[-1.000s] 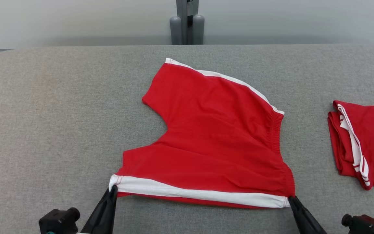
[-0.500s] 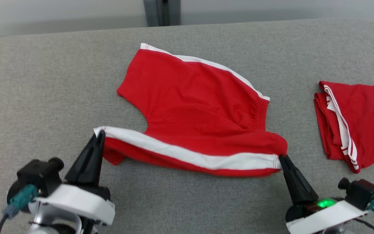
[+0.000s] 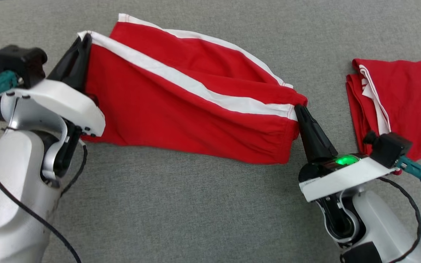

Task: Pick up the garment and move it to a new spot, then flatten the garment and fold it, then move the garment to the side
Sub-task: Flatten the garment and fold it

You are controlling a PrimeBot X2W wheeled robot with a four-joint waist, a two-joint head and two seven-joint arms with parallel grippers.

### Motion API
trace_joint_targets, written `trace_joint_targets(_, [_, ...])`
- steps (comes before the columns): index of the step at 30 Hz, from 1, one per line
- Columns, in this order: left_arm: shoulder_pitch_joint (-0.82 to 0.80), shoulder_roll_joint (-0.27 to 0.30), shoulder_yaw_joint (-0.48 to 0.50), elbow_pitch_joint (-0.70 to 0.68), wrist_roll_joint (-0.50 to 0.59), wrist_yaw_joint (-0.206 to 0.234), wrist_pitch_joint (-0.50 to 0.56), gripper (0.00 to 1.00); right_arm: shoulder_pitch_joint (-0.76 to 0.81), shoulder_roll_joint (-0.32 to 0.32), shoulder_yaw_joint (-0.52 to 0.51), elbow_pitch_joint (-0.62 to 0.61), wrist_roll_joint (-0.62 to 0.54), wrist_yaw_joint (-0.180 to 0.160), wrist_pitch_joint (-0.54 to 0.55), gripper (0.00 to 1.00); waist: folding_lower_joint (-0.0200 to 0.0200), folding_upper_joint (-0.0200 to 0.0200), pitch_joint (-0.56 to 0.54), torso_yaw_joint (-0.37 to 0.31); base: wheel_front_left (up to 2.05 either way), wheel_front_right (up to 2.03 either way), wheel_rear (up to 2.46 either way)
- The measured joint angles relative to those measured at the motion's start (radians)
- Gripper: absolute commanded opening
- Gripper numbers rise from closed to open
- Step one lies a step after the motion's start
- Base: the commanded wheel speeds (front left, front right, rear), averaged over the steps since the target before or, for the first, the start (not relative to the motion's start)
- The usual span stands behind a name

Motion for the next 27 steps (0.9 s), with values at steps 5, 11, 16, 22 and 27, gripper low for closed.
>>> trace_joint_targets(5, [-0.168,-0.002,-0.018,0.197,0.003,-0.047,-0.006,0.0,-0.112,0.025,0.034,0.08,0.017,0.0,-0.013,0.0,0.0,0.0,0.042,-0.038,0.0,0.0,0.0])
trace_joint_targets(11, [-0.345,-0.008,-0.031,0.399,0.016,-0.08,-0.032,0.0,-0.219,0.05,0.073,0.153,0.048,0.0,-0.027,0.0,0.0,0.0,0.088,-0.078,0.0,0.0,0.0])
trace_joint_targets(16, [-0.438,-0.018,-0.042,0.574,0.019,-0.095,-0.023,0.0,-0.273,0.058,0.091,0.196,0.077,0.0,-0.031,0.0,0.0,0.0,0.116,-0.102,0.0,0.0,0.0])
trace_joint_targets(22, [-0.477,-0.042,-0.038,0.716,0.001,-0.095,-0.035,0.51,-0.296,0.062,0.115,0.227,0.096,0.0,-0.034,0.16,0.0,0.0,0.125,-0.11,0.0,0.0,0.0])
trace_joint_targets(27, [-0.476,-0.056,-0.034,0.757,-0.009,-0.104,-0.103,1.0,-0.272,0.053,0.102,0.2,0.077,0.0,-0.035,1.0,0.0,0.0,0.112,-0.102,0.0,0.0,0.0])
